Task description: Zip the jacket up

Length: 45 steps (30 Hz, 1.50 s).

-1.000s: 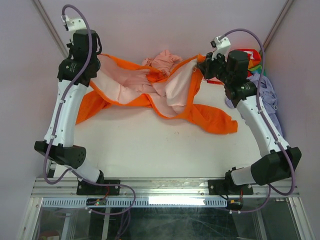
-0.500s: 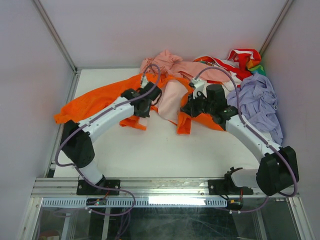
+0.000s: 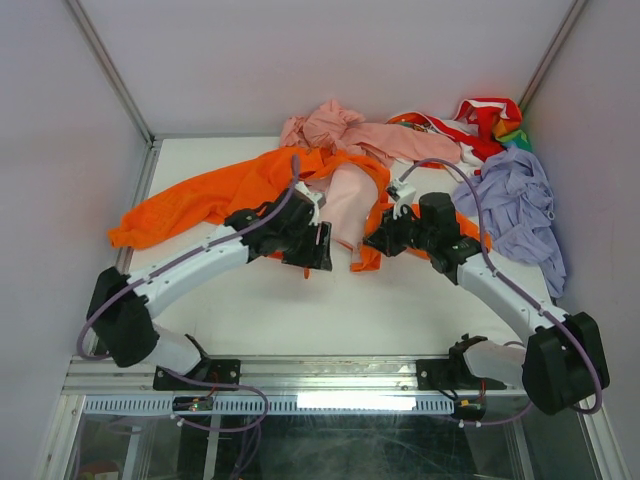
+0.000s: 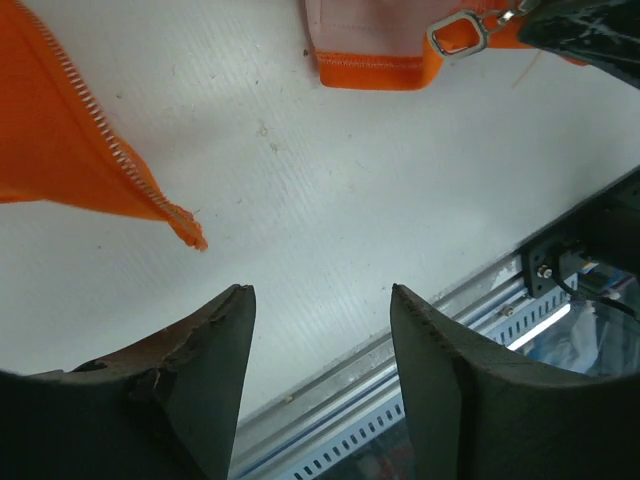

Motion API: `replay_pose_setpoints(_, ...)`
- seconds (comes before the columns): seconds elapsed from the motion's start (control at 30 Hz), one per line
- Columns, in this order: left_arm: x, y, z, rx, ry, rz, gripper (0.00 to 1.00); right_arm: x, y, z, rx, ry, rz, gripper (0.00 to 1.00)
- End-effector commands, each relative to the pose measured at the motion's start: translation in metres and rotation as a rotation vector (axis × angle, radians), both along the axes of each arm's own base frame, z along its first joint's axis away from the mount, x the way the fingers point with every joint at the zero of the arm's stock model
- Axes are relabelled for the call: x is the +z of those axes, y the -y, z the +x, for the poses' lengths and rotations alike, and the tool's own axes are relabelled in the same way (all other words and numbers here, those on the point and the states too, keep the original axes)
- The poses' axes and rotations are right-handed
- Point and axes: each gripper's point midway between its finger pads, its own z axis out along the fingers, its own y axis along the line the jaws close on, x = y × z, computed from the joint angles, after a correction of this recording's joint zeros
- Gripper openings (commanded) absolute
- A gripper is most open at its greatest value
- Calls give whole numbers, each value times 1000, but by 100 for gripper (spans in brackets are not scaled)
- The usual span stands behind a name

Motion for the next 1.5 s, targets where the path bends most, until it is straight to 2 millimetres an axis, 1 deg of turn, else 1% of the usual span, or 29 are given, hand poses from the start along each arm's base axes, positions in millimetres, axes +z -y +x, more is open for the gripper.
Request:
replay_pose_setpoints(0.0, 44, -23, 12, 97, 91, -185, 58, 25, -5, 5, 15, 83, 52, 0)
replay_pose_setpoints(0.03, 45, -34, 15, 127, 97, -210, 58, 25, -5, 5, 16, 86, 51, 0)
replay_pose_setpoints(0.07, 39, -44, 15, 144, 97, -236, 59, 25, -4, 4, 18, 89, 50, 0)
replay_pose_setpoints(0.13, 34, -62, 22, 189, 125, -269, 60, 24, -5, 3, 27, 97, 52, 0)
replay_pose_setpoints(0.2, 26, -70, 26, 192, 144, -294, 63, 23, -5, 2, 33, 103, 54, 0)
replay_pose_setpoints(0.27, 14, -72, 29, 191, 150, -293, 66, 22, -6, 2, 35, 104, 57, 0)
replay_pose_setpoints(0.37, -6, -69, 35, 188, 136, -280, 68, 19, -7, 3, 37, 100, 65, 0)
replay_pose_setpoints(0.43, -15, -65, 39, 183, 130, -279, 69, 18, -8, 3, 38, 95, 73, 0)
replay_pose_setpoints(0.57, -20, -57, 52, 175, 146, -292, 67, 16, -11, 5, 41, 89, 87, 0)
replay_pose_setpoints(0.63, -23, -54, 61, 181, 159, -286, 65, 16, -13, 5, 46, 86, 94, 0)
replay_pose_setpoints(0.77, -23, -44, 79, 175, 179, -298, 56, 15, -14, 5, 48, 80, 97, 0)
replay_pose_setpoints(0.9, -41, -37, 95, 180, 156, -258, 47, 15, -14, 5, 47, 78, 99, 0)
replay_pose_setpoints(0.97, -45, -34, 103, 185, 153, -243, 45, 13, -14, 5, 45, 73, 97, 0)
replay_pose_setpoints(1.07, -56, -31, 112, 193, 146, -199, 47, 12, -14, 6, 41, 73, 98, 0)
replay_pose_setpoints(1.17, -68, -29, 115, 193, 142, -123, 48, 11, -13, 6, 38, 71, 96, 0)
replay_pose_setpoints(1.27, -77, -20, 109, 170, 141, -55, 49, 10, -12, 6, 29, 69, 95, 0)
replay_pose_setpoints(1.4, -85, -9, 102, 160, 123, -38, 47, 8, -13, 4, 31, 59, 105, 0)
replay_pose_setpoints(1.47, -89, -5, 100, 156, 112, -38, 45, 7, -13, 4, 29, 59, 108, 0)
